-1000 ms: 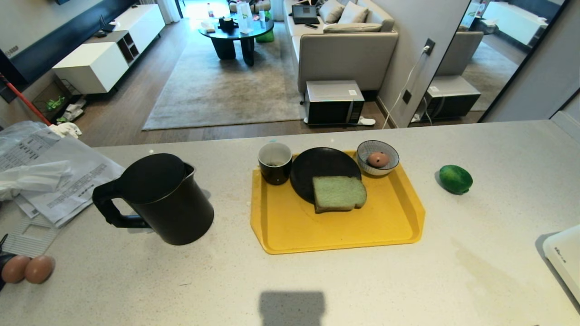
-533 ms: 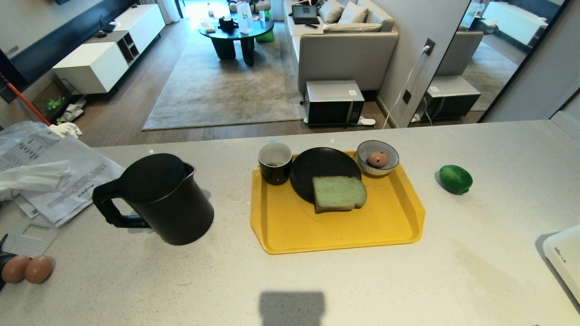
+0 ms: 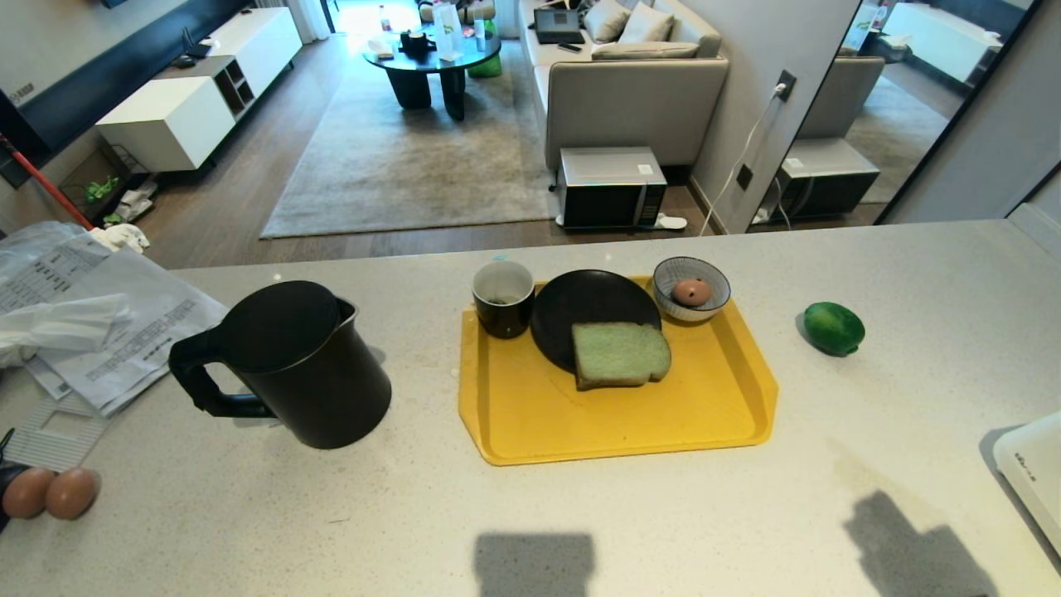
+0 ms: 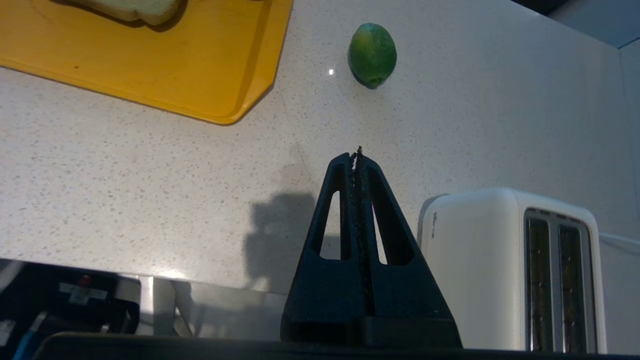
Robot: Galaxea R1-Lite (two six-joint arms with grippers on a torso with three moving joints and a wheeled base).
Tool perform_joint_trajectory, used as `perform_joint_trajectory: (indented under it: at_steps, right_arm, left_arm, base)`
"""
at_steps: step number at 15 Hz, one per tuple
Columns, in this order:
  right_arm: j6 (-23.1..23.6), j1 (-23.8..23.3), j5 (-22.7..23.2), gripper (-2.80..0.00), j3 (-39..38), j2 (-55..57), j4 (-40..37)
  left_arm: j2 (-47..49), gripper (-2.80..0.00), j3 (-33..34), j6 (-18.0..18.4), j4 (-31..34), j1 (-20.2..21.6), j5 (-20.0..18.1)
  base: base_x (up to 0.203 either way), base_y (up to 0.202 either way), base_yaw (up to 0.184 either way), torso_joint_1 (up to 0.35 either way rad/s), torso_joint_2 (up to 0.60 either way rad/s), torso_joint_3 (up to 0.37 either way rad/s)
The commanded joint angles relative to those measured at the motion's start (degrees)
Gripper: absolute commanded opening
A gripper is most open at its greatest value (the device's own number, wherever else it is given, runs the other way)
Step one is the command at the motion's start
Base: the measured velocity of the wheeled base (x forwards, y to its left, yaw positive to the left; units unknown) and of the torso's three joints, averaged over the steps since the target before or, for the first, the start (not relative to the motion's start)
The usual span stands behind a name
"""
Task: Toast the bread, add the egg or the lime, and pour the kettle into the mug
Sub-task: Put the fruit on a plate
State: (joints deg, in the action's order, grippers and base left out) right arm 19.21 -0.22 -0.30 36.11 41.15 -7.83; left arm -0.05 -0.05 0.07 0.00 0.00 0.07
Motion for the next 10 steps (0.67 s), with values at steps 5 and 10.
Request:
perform_joint_trajectory:
  at_steps: [5, 10]
  right_arm:
    - [4.8, 1.4, -0.8, -2.8, 12.0, 34.5, 6.3]
    - [9.4, 2.1, -8.7, -2.8, 21.2, 45.6, 7.0]
  left_arm:
    - [0.0, -2.8, 0.0, 0.0, 0.0, 0.0, 0.0]
    - [0.0, -2.8, 0.0, 0.0, 0.0, 0.0, 0.0]
  base:
    - [0.0, 0.0, 0.0, 0.0, 0.0, 0.0]
    - [0.0, 0.0, 0.0, 0.0, 0.0, 0.0]
